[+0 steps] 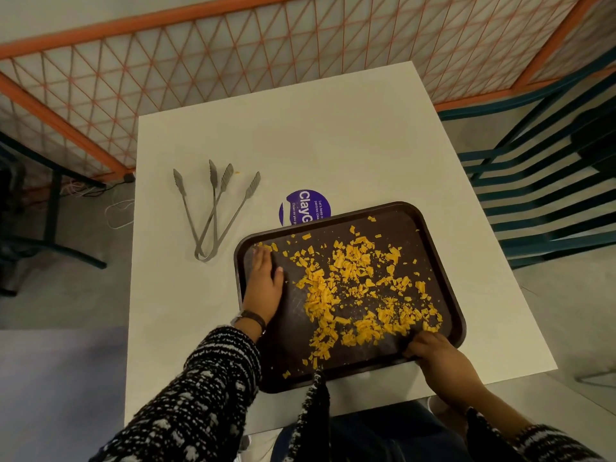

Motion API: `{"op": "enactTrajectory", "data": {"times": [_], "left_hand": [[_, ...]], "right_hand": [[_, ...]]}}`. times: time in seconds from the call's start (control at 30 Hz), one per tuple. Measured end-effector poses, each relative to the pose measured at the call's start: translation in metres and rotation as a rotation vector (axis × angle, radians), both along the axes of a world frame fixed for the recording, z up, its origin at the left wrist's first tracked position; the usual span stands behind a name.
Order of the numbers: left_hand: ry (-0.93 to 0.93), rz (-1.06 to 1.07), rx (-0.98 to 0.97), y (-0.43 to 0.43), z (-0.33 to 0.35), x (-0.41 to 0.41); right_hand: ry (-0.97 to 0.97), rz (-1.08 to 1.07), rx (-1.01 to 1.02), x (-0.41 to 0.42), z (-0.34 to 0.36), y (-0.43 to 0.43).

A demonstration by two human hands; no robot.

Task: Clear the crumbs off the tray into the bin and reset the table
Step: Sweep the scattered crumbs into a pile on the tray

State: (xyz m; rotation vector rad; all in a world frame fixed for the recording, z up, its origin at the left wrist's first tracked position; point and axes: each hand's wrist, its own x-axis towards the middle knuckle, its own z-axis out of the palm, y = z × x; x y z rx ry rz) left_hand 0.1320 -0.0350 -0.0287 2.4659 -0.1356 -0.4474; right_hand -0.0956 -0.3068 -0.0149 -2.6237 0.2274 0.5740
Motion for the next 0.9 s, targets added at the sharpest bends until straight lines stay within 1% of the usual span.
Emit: {"op": "enactTrajectory", "data": {"times": [0.1,0.27,0.37,0.53,0.6,0.67,0.8,0.9], "left_hand": [[0.007,0.038,0.049,0.010,-0.005,0.010],[0.011,-0.008,0.104,0.008,-0.013,0.009],[0.036,-0.057,0.040,0.001,-0.013,0.005],[0.057,-0.263,-0.070,-0.020,-0.005,-0.020],[0.059,-0.270,-0.122,-0.025,-0.002,-0.031],[0.034,-0.177,-0.168,-0.026,0.003,-0.036],[-0.014,0.120,-0.244,-0.016,0.011,-0.034],[0.058,0.184,-0.169,-0.002,0.008,-0.030]], "right_hand": [[0.003,-0.002,0.012,0.001,0.001,0.001],[0.007,0.003,0.030,0.002,0.002,0.001],[0.007,-0.003,0.031,0.001,0.001,0.001],[-0.011,-0.010,0.029,0.000,0.000,0.002],[-0.016,-0.013,0.023,0.000,0.000,0.002],[-0.032,-0.010,0.014,-0.001,-0.002,0.002],[-0.042,-0.006,0.009,-0.002,-0.003,0.001],[-0.053,-0.009,0.016,-0.002,-0.004,0.001]]}}
